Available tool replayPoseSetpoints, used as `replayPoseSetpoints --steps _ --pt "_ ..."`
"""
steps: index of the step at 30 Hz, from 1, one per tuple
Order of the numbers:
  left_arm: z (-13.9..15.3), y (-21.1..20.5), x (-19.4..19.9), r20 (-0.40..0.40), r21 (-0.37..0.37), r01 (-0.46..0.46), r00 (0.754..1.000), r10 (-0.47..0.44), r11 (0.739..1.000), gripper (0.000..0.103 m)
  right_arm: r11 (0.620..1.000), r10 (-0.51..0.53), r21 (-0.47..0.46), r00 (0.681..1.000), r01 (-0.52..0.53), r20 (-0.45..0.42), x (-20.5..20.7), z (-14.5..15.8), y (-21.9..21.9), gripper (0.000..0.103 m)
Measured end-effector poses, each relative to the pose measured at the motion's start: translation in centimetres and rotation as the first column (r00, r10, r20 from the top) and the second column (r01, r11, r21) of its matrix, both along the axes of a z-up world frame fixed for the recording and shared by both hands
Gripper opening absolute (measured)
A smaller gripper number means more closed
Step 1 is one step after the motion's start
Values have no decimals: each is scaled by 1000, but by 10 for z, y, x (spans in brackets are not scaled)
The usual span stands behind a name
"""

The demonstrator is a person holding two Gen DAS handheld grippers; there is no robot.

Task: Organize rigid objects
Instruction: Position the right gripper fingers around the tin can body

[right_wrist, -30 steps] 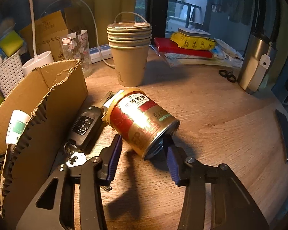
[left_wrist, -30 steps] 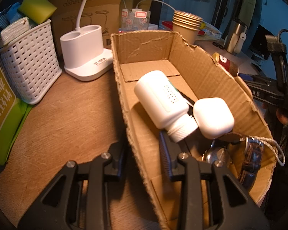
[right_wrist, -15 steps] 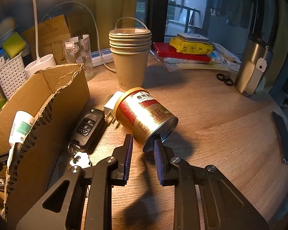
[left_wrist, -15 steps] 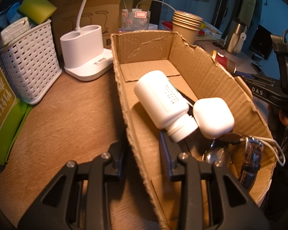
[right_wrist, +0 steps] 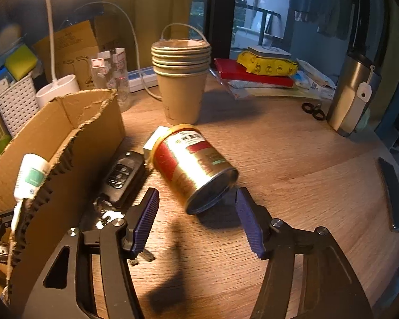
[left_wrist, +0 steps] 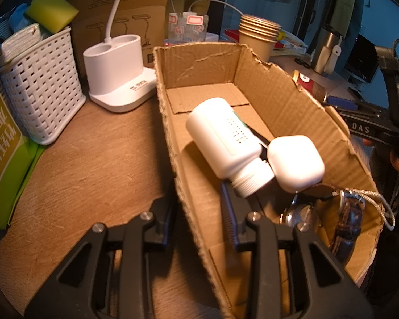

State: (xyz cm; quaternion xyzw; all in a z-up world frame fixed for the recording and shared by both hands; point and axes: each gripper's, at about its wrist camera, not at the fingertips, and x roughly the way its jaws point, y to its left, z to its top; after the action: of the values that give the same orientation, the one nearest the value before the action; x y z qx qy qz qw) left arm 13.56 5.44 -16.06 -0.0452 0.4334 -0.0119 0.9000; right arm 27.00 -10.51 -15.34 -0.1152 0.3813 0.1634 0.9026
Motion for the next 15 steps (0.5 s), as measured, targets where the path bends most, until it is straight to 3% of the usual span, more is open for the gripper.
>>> replayPoseSetpoints --steps 5,15 --pt "0 0 0 0 -1 0 1000 0 1000 33 999 37 -3 999 -37 12 8 2 0 69" --pt "0 0 0 0 0 0 1000 0 1000 33 998 61 -6 998 -61 8 23 4 8 69"
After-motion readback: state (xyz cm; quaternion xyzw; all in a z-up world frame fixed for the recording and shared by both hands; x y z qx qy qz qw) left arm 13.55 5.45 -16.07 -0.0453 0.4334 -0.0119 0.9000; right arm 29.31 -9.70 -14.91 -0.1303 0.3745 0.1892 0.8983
